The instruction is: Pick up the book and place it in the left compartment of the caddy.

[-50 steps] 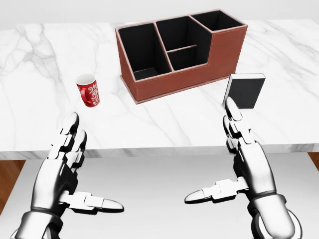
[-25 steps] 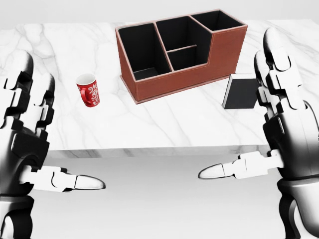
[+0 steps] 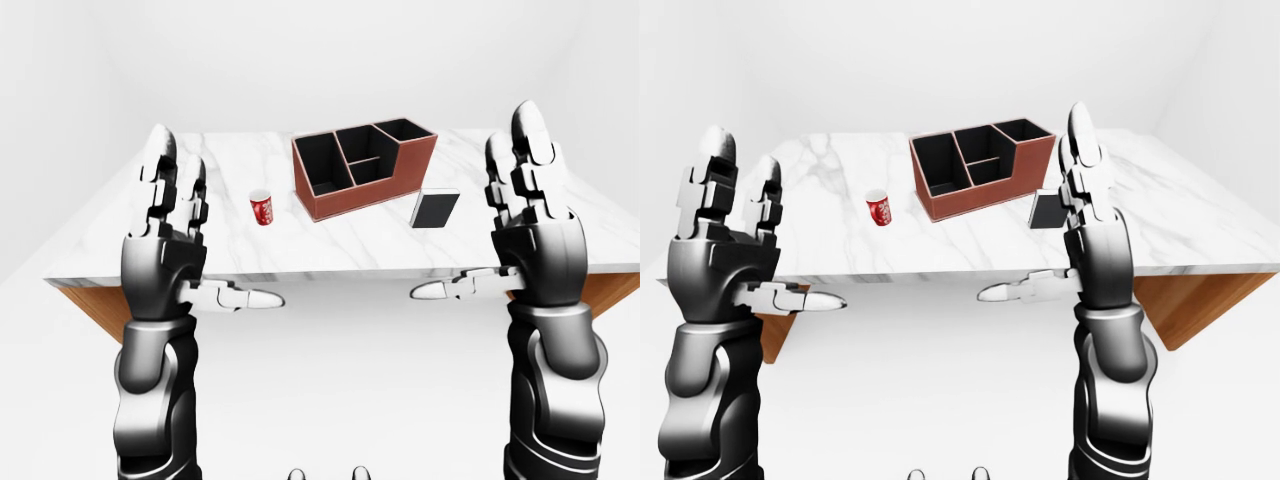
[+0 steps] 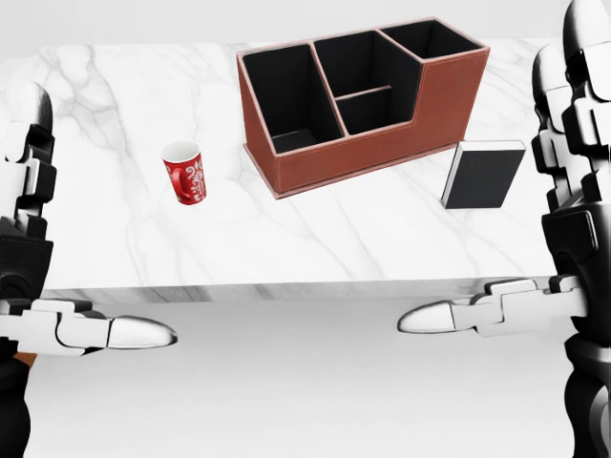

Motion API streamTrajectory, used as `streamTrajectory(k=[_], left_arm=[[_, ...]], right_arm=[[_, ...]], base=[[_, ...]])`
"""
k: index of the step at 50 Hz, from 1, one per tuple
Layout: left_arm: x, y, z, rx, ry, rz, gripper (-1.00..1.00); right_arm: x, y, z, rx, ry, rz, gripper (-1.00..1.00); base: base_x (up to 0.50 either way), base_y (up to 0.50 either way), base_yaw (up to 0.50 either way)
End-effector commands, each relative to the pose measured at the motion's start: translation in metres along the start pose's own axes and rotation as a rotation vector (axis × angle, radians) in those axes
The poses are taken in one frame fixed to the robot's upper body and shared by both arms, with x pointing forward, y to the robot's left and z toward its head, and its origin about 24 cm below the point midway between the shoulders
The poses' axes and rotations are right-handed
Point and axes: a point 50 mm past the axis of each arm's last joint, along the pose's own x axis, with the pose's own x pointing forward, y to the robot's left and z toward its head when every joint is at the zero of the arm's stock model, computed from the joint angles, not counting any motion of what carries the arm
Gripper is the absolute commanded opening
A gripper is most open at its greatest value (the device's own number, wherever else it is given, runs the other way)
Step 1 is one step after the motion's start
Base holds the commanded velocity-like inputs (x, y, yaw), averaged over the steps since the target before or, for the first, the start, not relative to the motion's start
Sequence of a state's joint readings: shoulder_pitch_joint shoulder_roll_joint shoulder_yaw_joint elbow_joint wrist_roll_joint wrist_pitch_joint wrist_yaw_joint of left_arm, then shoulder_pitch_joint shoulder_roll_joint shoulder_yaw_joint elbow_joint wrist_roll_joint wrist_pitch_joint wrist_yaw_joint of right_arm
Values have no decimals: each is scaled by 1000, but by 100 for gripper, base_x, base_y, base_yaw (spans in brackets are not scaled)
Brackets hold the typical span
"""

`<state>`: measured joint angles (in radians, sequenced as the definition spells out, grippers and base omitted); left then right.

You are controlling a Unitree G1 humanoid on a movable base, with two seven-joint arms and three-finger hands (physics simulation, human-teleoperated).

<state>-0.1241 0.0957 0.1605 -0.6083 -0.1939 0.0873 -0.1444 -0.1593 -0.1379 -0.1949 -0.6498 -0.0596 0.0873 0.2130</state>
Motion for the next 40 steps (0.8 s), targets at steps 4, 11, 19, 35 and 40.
streamTrajectory(k=[4, 11, 19, 35, 40], left_arm=[[3, 0, -1, -1, 0, 1, 100], [2, 0, 0, -1, -3, 2, 100], [3, 0, -2, 4, 5, 2, 100], [2, -1, -1, 8, 3, -3, 100], [3, -1, -3, 10, 8, -4, 100]], right_arm=[[-1, -5, 7, -18, -29, -20, 100], [-2, -7, 12, -7, -51, -26, 100], [-2, -8, 12, -11, -50, -28, 100], [-1, -8, 7, -7, -29, -26, 100], [-1, -8, 5, -5, -20, -25, 100]], base=[[0, 0, 0], [0, 0, 0], [30, 0, 0], [31, 0, 0], [31, 0, 0]])
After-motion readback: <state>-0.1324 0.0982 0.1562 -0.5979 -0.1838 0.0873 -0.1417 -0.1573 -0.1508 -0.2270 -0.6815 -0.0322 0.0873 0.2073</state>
